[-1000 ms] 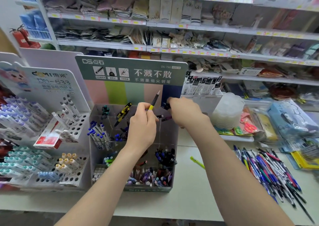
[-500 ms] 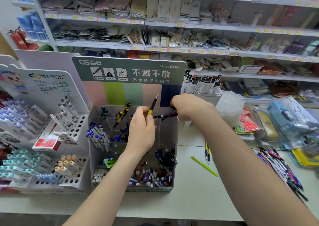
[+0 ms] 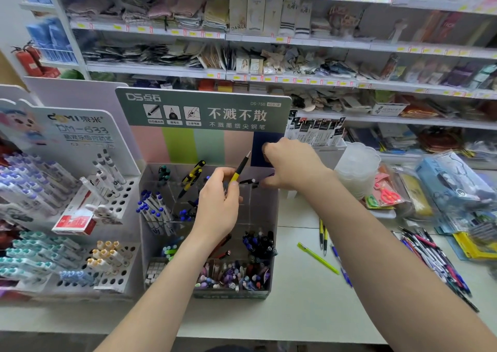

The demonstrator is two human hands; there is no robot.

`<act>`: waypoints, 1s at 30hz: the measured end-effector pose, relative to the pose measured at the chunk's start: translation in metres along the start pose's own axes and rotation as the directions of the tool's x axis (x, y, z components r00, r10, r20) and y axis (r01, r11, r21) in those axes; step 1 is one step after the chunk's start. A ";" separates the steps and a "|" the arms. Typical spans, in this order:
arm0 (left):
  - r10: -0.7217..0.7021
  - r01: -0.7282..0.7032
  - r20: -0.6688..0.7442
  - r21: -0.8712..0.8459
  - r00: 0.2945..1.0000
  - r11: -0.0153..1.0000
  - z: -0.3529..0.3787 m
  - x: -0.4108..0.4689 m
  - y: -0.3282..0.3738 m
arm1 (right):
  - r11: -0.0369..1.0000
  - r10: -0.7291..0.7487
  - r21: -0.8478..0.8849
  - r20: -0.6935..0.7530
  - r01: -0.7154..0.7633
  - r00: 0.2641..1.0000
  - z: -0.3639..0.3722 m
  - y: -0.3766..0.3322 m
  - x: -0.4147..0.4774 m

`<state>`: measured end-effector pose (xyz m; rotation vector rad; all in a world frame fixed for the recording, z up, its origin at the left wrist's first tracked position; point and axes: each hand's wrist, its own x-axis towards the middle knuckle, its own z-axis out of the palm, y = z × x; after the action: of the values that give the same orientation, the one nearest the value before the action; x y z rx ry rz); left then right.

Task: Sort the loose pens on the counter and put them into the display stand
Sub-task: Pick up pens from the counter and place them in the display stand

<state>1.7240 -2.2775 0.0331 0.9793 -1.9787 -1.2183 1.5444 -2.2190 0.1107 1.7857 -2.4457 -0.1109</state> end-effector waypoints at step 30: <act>0.149 -0.147 -0.033 0.044 0.988 0.988 -0.014 -0.009 -0.005 | 0.995 0.011 0.097 -0.143 0.003 0.990 0.024 -0.007 -0.035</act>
<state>1.7413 -2.2781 0.0334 0.8518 -2.0172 -1.0750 1.5588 -2.1876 0.0848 1.7585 -2.3912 0.1347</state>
